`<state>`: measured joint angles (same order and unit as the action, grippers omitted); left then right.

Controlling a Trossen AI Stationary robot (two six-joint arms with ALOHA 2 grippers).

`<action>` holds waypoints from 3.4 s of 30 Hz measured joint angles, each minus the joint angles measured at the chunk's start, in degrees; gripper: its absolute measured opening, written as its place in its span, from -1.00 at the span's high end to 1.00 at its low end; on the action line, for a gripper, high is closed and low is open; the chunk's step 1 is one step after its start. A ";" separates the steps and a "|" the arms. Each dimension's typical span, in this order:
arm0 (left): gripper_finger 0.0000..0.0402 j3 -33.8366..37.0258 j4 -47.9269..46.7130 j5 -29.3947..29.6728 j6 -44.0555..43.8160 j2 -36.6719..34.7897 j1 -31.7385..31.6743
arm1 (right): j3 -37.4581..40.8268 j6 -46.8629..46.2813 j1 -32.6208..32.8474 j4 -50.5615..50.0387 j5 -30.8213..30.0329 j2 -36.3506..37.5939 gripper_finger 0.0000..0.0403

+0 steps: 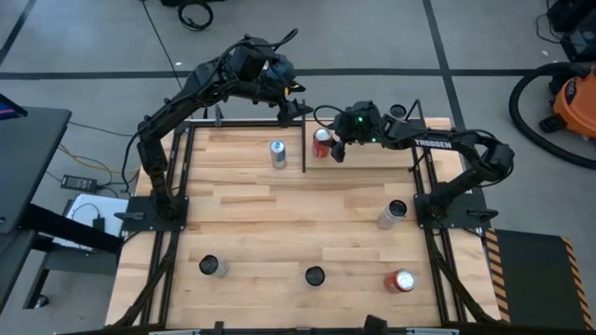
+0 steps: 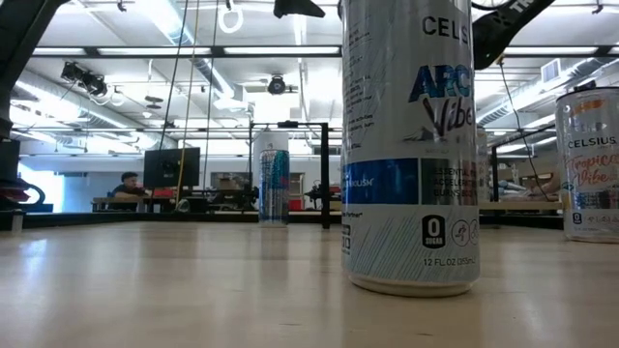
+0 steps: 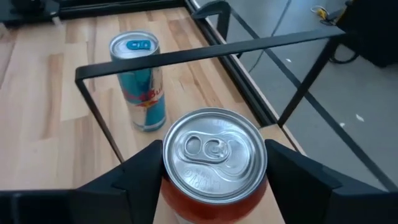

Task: Place canned beverage on shelf
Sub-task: Put the left red soda can on the shelf

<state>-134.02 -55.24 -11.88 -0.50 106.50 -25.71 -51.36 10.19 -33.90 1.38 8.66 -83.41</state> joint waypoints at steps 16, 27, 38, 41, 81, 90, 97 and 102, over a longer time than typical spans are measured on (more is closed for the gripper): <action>-0.78 0.00 -1.82 0.02 0.27 0.02 0.00 | -0.04 -14.38 2.64 -1.90 -16.23 0.37 -0.27; -0.78 0.02 -4.14 0.00 0.27 0.04 0.00 | 0.16 -23.61 9.76 -3.25 -34.98 0.19 -0.26; -0.78 0.02 -4.79 0.09 0.24 0.04 0.28 | 0.18 -36.10 14.04 -7.38 -47.63 0.15 -0.26; -0.78 0.02 -4.84 0.09 0.22 0.04 0.30 | 0.24 -38.33 14.49 -7.64 -49.71 0.15 -0.26; -0.78 0.02 -6.49 0.03 2.60 0.07 0.31 | 0.09 -41.68 10.57 -7.21 -49.13 0.06 -0.40; -0.78 0.02 -6.86 0.02 2.31 0.07 0.31 | 0.07 -41.64 9.39 -6.14 -47.14 0.10 -0.41; -0.78 0.02 -7.28 0.02 2.32 0.07 0.30 | 0.07 -40.04 9.43 -4.98 -45.67 0.10 -0.43; -0.78 0.02 -7.26 0.02 2.32 0.07 0.30 | 0.09 -35.76 9.43 -4.52 -44.92 0.10 -0.49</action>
<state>-133.99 -62.50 -11.86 1.83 106.56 -25.41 -51.27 -25.56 -24.47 -3.14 -36.26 -83.31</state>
